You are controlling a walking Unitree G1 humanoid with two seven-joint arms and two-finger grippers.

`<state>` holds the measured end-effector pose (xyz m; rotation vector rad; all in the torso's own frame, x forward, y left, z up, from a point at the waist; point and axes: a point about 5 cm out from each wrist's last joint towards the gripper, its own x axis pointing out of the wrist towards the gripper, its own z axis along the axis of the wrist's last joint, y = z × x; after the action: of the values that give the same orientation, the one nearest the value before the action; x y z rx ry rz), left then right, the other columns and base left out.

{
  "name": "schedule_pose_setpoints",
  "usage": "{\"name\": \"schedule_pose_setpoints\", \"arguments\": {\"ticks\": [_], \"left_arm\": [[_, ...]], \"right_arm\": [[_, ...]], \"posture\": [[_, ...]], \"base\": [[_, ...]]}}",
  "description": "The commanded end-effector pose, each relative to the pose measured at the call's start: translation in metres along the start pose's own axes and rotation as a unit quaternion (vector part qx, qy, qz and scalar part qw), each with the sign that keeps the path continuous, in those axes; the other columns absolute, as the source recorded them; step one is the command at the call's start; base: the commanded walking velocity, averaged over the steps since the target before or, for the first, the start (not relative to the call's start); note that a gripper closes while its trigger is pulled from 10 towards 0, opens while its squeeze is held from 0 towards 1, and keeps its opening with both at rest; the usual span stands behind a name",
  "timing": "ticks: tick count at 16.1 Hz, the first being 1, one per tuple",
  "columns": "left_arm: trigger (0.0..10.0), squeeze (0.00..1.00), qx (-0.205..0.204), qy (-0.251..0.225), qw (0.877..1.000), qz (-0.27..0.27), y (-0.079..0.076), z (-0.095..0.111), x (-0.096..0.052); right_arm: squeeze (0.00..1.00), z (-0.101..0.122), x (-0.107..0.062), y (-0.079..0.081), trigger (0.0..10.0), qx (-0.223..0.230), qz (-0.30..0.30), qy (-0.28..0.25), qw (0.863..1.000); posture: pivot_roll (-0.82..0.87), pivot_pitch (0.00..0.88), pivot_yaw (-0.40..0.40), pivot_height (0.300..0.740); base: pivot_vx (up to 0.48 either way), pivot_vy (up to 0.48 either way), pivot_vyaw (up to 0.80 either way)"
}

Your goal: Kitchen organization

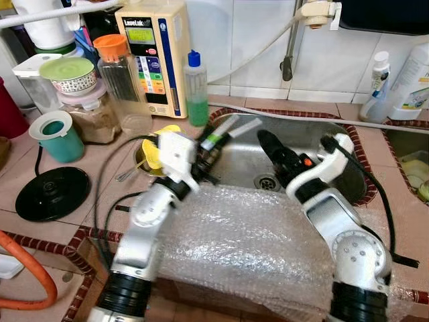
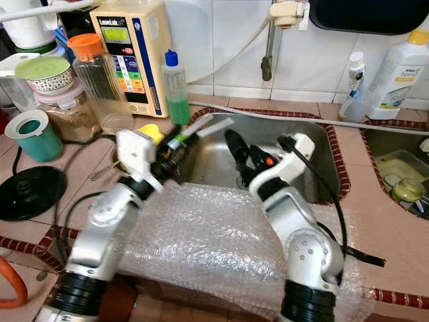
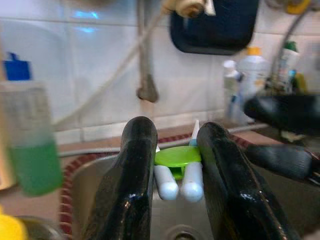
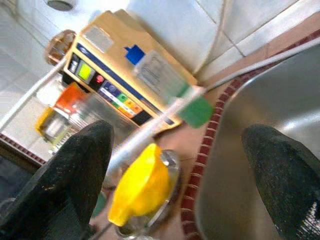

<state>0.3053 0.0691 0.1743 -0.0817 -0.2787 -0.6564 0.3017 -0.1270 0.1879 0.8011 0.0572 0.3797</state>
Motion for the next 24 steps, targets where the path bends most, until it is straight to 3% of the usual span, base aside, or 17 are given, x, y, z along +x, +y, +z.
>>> {"name": "schedule_pose_setpoints", "arguments": {"ticks": [1, 6, 9, 10, 11, 12, 18, 24], "left_arm": [[0.2, 0.00, 0.011, -0.003, 1.000, -0.016, -0.003, 0.002, 0.003], [0.5, 0.00, 0.002, -0.013, 0.999, -0.049, -0.022, 0.001, 0.009], [0.9, 0.00, 0.000, -0.013, 0.998, -0.053, -0.025, 0.000, 0.011], [1.0, 0.00, 0.000, -0.013, 0.998, -0.054, -0.025, -0.001, 0.011], [1.0, 0.00, 0.000, -0.013, 0.998, -0.053, -0.025, -0.001, 0.011], [1.1, 0.00, 0.000, -0.015, 0.999, -0.051, -0.024, -0.001, 0.011], [2.4, 0.00, 0.009, -0.017, 0.999, -0.036, -0.017, 0.000, 0.011], [2.5, 0.00, 0.008, -0.017, 0.999, -0.040, -0.019, 0.000, 0.012]], "right_arm": [[0.00, 0.001, 0.004, 0.002, 10.0, 0.015, 0.002, 0.001, 1.000], [0.00, -0.001, 0.013, 0.001, 10.0, 0.066, -0.004, 0.003, 0.998], [0.00, -0.003, 0.021, 0.005, 10.0, 0.105, 0.002, 0.004, 0.994], [0.00, -0.004, 0.024, 0.006, 4.5, 0.109, 0.004, 0.006, 0.994], [0.00, -0.005, 0.025, 0.007, 4.5, 0.113, 0.007, 0.006, 0.994], [0.00, -0.005, 0.027, 0.008, 0.0, 0.119, 0.008, 0.004, 0.993], [0.00, -0.002, 0.028, 0.007, 0.0, 0.142, 0.003, -0.003, 0.990], [0.00, -0.009, 0.028, 0.011, 0.0, 0.164, 0.014, 0.014, 0.986]], "posture": [[-0.02, 0.000, 0.059, 0.740], [-0.02, 0.000, 0.058, 0.740], [-0.03, 0.000, 0.059, 0.740], [-0.03, 0.000, 0.059, 0.740], [-0.02, 0.000, 0.058, 0.740], [-0.02, 0.000, 0.057, 0.740], [-0.02, 0.000, 0.057, 0.740], [-0.03, 0.000, 0.060, 0.740]], "base": [[0.000, 0.000, 0.00], [0.000, 0.000, 0.00], [0.000, 0.000, 0.00], [0.000, 0.000, 0.00], [0.000, 0.000, 0.00], [0.000, 0.000, 0.00], [0.000, 0.000, 0.00], [0.000, 0.000, 0.00]]}}
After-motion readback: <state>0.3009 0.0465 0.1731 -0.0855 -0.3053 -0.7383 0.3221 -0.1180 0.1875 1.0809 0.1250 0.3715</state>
